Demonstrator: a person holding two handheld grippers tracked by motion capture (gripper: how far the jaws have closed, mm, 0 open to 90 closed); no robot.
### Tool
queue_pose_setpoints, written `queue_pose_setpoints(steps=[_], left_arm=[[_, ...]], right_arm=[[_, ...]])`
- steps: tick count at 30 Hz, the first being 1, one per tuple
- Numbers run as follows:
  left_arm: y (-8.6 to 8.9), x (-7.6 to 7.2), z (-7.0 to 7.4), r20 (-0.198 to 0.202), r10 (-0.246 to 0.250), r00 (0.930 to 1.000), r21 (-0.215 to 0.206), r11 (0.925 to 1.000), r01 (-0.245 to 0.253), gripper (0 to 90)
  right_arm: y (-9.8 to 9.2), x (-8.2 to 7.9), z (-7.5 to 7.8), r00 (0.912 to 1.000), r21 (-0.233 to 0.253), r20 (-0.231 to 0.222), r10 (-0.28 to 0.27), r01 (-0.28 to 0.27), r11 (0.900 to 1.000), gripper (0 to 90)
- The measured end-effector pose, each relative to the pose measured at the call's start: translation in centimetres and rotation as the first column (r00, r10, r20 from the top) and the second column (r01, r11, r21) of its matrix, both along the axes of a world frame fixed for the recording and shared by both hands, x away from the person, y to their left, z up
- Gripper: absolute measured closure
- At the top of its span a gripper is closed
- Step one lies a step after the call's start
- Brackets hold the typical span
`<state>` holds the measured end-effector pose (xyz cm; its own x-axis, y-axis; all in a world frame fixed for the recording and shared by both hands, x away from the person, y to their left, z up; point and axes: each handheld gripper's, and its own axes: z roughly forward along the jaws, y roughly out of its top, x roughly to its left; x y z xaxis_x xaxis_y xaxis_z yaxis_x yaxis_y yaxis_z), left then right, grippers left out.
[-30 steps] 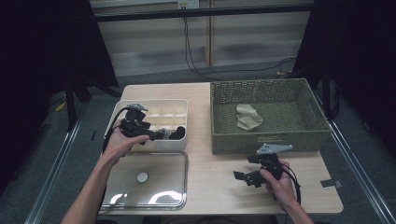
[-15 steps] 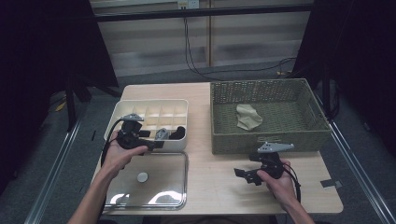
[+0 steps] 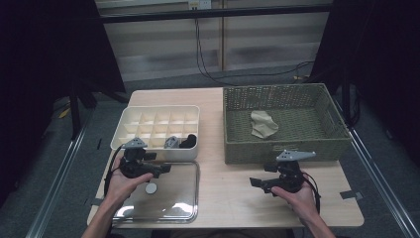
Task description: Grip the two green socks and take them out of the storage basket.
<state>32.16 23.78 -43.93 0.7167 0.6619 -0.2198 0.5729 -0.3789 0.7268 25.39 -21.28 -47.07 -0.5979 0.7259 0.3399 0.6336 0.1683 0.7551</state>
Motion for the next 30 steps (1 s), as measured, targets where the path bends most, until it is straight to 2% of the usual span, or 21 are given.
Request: queue_pose_setpoints(steps=[2, 4, 8, 9, 11, 18, 21, 24, 26, 28, 30], left_arm=[[0.1, -0.8, 0.0, 0.014, -0.011, 0.9998, -0.013, 0.9999, 0.011, 18.8], [0.0, -1.7, -0.2, 0.024, -0.005, 0.9997, -0.027, 0.9996, 0.006, 18.9], [0.0, -2.8, -0.7, 0.017, -0.015, 0.9998, -0.035, 0.9993, 0.015, 19.7], [0.0, -3.0, -0.8, 0.009, -0.014, 0.9999, -0.050, 0.9987, 0.014, 19.7], [0.1, -3.5, -1.1, 0.014, -0.014, 0.9998, -0.048, 0.9988, 0.015, 19.7], [0.1, -4.4, -2.1, -0.005, -0.034, 0.9994, -0.044, 0.9984, 0.034, 16.4], [-0.1, -4.8, -2.4, -0.009, -0.062, 0.9980, -0.049, 0.9969, 0.062, 12.5], [-0.2, -5.2, -2.6, -0.011, -0.065, 0.9978, -0.053, 0.9965, 0.065, 14.3], [-0.2, -5.4, -2.6, 0.018, -0.060, 0.9981, -0.039, 0.9974, 0.060, 16.0], [-0.2, -5.5, -2.5, 0.034, -0.074, 0.9967, -0.036, 0.9965, 0.075, 16.4], [-0.3, -5.5, -2.6, 0.053, -0.060, 0.9968, -0.031, 0.9976, 0.061, 16.4]], right_arm=[[-0.2, 0.0, 0.0, 0.9999, 0.004, -0.011, 0.001, -0.001, 1.000, 25.5], [-0.2, -0.1, 0.1, 0.9997, -0.026, -0.006, -0.024, 0.023, 0.999, 27.1], [-0.4, -0.3, 0.6, 0.9992, -0.013, 0.016, -0.037, 0.037, 0.999, 35.5], [-0.5, -0.3, 0.8, 0.9992, -0.006, 0.019, -0.036, 0.036, 0.999, 36.4], [-0.7, -0.4, 1.1, 0.9990, -0.002, 0.026, -0.036, 0.036, 0.999, 37.8], [-1.2, -0.1, 2.4, 0.9979, 0.008, 0.047, -0.044, 0.044, 0.999, 42.6], [-1.3, -0.2, 3.1, 0.9970, 0.010, 0.060, -0.049, 0.048, 0.999, 44.1], [-1.4, -0.1, 3.9, 0.9966, 0.002, 0.071, -0.042, 0.042, 0.999, 47.1], [-1.4, 0.1, 4.5, 0.9962, -0.005, 0.079, -0.037, 0.037, 0.999, 48.2], [-1.4, 0.3, 5.3, 0.9950, -0.004, 0.093, -0.036, 0.037, 0.999, 48.8], [-1.3, 0.5, 5.8, 0.9941, -0.001, 0.103, -0.033, 0.034, 0.999, 49.0]])
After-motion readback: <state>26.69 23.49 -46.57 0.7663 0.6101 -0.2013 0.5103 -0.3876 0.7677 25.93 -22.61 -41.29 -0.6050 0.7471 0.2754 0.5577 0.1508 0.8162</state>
